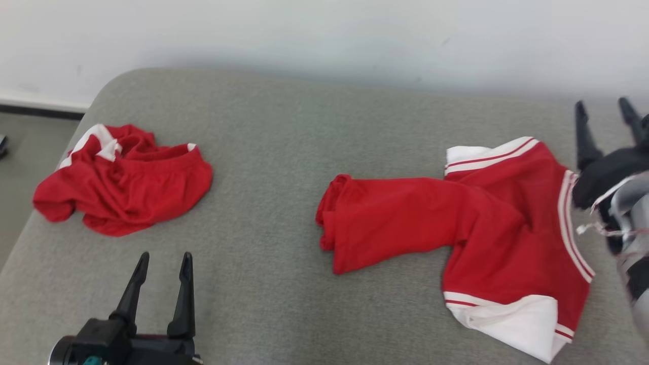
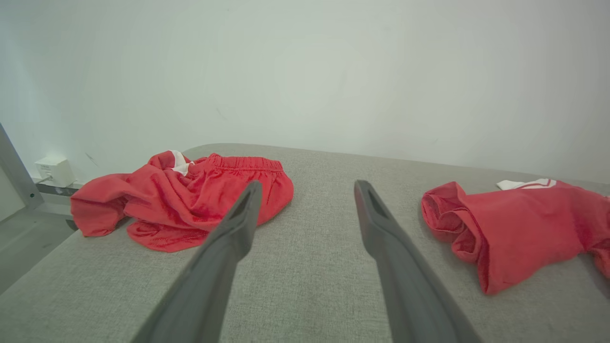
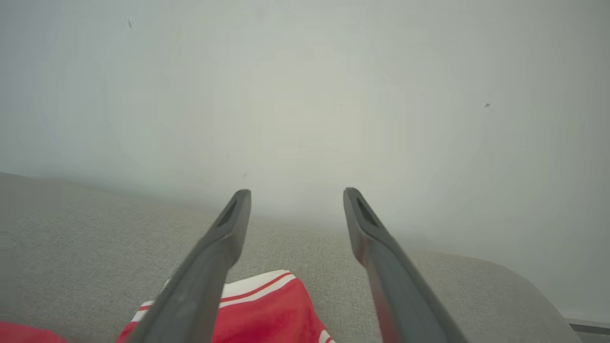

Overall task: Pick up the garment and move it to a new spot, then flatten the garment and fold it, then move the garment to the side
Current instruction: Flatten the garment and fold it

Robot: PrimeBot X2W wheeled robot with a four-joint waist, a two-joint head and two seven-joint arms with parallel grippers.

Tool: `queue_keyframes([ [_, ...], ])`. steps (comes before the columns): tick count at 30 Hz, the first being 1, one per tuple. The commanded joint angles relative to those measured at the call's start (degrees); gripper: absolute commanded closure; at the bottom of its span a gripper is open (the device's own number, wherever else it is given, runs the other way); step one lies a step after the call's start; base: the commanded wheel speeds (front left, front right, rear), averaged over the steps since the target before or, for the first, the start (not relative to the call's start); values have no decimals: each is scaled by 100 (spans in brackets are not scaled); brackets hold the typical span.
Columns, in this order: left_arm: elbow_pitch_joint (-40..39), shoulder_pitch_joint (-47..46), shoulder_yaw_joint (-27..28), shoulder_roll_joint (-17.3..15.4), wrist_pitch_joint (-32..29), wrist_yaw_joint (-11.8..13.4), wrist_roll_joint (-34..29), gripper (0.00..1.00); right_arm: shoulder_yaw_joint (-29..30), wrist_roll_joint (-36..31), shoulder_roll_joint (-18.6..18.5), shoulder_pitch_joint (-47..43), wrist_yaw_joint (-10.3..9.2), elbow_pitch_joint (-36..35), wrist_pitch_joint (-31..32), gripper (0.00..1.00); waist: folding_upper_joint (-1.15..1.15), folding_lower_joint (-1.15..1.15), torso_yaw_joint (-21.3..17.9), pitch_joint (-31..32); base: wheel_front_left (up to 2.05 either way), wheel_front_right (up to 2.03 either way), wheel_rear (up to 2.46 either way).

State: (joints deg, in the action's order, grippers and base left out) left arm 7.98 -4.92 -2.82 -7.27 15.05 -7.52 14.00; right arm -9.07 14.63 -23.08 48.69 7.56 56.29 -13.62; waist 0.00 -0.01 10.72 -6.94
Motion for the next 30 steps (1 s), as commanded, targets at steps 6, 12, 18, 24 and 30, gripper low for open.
queue_keyframes([
  [6, -145, 362, 167, -39, 18, 22, -111, 0, 224, 108, 273, -1114, -15, -1160, -152, 0, 0, 1, -519, 330, 0, 0, 0],
  [12, -266, 516, 235, -43, 18, 44, -176, 0, 667, -9, 609, -2394, -15, -2553, -150, 0, 0, 1, -747, 400, 0, 0, 0],
  [18, -301, 598, 254, -44, 18, 64, -194, 0, 1018, -162, 935, -3349, -15, -3560, -61, 0, 0, 1, -877, 456, 0, 0, 0],
  [24, -307, 626, 235, -34, 18, 68, -200, 0, 1325, -320, 1368, -4340, -15, -4643, 266, 0, 0, 1, -961, 519, 0, 0, 0],
  [30, -322, 691, 243, -47, 18, 69, -190, 0, 1461, -409, 1751, -5128, -15, -5442, 559, 0, 0, 1, -1014, 547, 0, 0, 0],
])
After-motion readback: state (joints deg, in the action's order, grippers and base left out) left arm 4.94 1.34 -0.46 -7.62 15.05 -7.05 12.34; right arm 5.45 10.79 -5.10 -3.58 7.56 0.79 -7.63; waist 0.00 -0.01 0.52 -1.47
